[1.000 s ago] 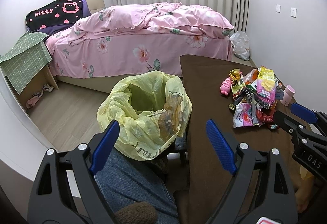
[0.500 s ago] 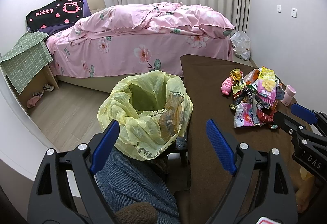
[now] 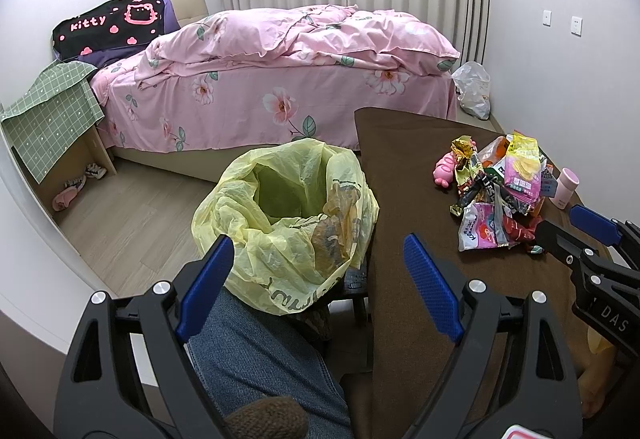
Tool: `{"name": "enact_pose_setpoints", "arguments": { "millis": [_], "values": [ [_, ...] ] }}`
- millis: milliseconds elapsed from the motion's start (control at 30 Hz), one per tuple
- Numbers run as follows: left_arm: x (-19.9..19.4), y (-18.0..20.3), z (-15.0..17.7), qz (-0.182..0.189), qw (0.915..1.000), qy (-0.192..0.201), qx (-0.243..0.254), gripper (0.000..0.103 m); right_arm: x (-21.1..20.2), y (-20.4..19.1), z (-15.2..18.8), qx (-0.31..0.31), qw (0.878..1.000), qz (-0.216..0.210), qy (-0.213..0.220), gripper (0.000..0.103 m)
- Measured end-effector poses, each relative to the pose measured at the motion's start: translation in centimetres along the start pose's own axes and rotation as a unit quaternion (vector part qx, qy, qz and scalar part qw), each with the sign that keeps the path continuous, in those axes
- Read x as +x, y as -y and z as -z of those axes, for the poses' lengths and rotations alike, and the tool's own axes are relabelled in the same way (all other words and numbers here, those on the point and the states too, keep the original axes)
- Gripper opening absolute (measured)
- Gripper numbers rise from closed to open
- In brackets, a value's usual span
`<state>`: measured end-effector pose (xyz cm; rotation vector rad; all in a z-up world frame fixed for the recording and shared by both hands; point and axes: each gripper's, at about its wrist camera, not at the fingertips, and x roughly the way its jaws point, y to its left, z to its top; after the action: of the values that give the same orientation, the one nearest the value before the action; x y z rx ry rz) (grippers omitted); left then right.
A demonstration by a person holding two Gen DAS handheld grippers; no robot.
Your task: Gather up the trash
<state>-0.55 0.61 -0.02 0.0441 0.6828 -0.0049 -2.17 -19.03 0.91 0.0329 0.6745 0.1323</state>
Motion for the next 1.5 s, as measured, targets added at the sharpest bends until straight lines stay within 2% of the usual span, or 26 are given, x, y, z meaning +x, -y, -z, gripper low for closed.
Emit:
{"name": "enact_pose_setpoints", "arguments": {
  "millis": [533, 700, 833, 967, 1200, 1300, 1367, 1500],
  "values": [
    [0.0, -0.2, 0.0, -0.001, 1.0000, -0.002, 0.001, 0.082, 0.1, 0.2, 0.0, 0.003, 1.000, -0.001, -0.002, 0.059],
    [0.5, -0.6, -0.1, 0.007, 1.0000, 0.000, -0.004, 0.082, -0.2, 0.9, 0.5, 0.000, 1.000, 0.015, 0.010, 0.059],
    [1.4, 0.4, 0.1, 0.034, 0.9994, 0.007, 0.003, 0.082, -0.3, 3.8, 0.9, 0.012, 0.999, 0.046, 0.026, 0.059],
    [2.9, 2.6, 0.5, 0.065, 0.9977, 0.002, 0.021, 0.082, -0.3, 7.7, 1.2, 0.048, 0.996, 0.071, 0.022, 0.059],
    [6.3, 6.6, 0.8, 0.147, 0.9875, -0.029, 0.048, 0.082, 0.3, 12.8, 2.4, 0.085, 0.992, 0.092, 0.019, 0.059],
    [7.5, 8.0, 0.6, 0.174, 0.9831, -0.031, 0.049, 0.084, 0.9, 13.6, 2.7, 0.080, 0.992, 0.092, 0.014, 0.059],
    [8.2, 8.8, 0.0, 0.187, 0.9809, -0.020, 0.050, 0.090, 1.5, 14.1, 2.9, 0.073, 0.994, 0.085, 0.011, 0.059],
    [9.7, 9.1, -1.1, 0.189, 0.9807, -0.033, 0.038, 0.090, 3.4, 13.7, 2.4, 0.044, 0.998, 0.050, 0.003, 0.059]
  ]
}}
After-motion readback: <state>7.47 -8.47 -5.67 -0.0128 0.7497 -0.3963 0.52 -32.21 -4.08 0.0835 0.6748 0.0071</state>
